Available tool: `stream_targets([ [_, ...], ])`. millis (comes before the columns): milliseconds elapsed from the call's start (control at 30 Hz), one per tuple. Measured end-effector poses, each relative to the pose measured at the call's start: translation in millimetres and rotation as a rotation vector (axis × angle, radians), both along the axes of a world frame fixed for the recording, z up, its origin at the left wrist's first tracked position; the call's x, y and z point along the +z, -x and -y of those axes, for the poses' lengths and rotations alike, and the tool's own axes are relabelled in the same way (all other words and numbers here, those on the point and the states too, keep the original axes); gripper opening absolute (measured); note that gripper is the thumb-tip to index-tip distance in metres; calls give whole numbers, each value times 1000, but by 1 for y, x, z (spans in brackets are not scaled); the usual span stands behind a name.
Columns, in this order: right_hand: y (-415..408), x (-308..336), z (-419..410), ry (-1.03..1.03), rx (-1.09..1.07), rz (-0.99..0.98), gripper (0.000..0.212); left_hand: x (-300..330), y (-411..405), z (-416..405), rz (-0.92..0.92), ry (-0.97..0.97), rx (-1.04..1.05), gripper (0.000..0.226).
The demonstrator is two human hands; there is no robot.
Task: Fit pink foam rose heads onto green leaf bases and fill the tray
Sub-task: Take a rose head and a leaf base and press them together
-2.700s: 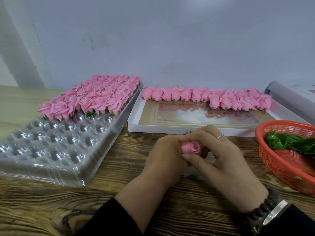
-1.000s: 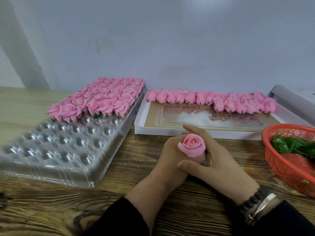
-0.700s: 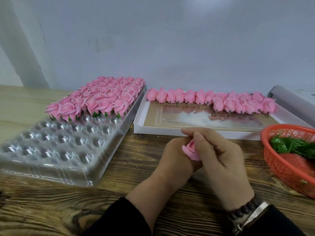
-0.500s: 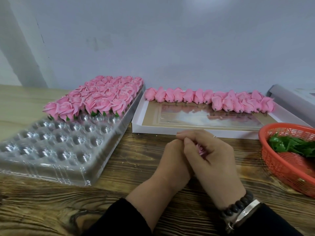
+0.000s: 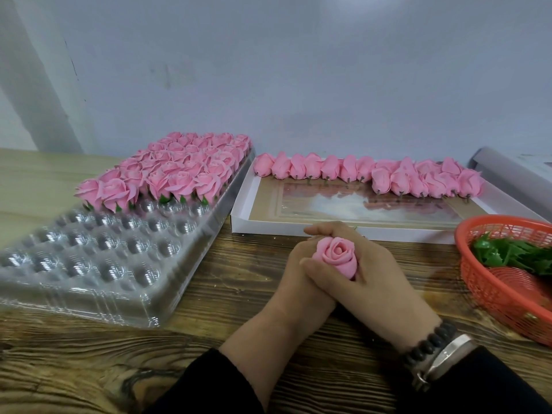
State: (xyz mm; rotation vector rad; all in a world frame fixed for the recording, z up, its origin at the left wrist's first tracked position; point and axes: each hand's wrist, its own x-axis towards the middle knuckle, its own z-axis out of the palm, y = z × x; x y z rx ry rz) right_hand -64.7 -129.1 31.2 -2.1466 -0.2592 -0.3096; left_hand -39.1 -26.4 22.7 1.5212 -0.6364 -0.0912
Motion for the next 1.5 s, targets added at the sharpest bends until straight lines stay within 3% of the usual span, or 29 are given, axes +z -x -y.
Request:
stream_targets([
  [133, 0, -1, 4, 55, 15, -5, 60, 3, 0, -3, 38, -12, 12, 8],
  [267, 1, -4, 7, -93, 11, 3, 77, 1, -6, -3, 17, 6, 55, 7],
  [433, 5, 0, -3, -269, -76, 169, 53, -6, -6, 1, 36, -95, 129, 12],
  [567, 3, -4, -18, -195, -149, 281, 25, 1, -3, 10, -95, 19, 37, 29],
  [667, -1, -4, -16, -158, -166, 297, 23, -3, 0, 13, 18, -100, 135, 24],
  [767, -5, -3, -7, -64, -62, 199, 27, -3, -4, 9, 135, -265, 140, 31],
  [867, -5, 1, -4, -60, 96, 63, 24, 6, -7, 3, 95, -452, 0, 31],
  [967, -2, 1, -3, -53, 165, -26, 24, 4, -1, -3, 19, -416, -34, 19],
  [1033, 0, 0, 0, -95, 155, -23, 30, 10, 2, -6, -15, -390, -45, 27],
  [1167, 2, -2, 5, -194, 52, 52, 60, 14, -2, -7, 113, -333, 29, 12],
  [1267, 5, -2, 0, -209, -19, 85, 66, 13, -8, -8, 188, -356, 126, 13],
  [1367, 5, -2, -10, -217, -108, 165, 56, 7, -7, -3, 312, -489, 264, 13],
  [1500, 2, -5, -17, -216, -204, 238, 28, 5, 4, 12, 142, -291, 234, 22],
])
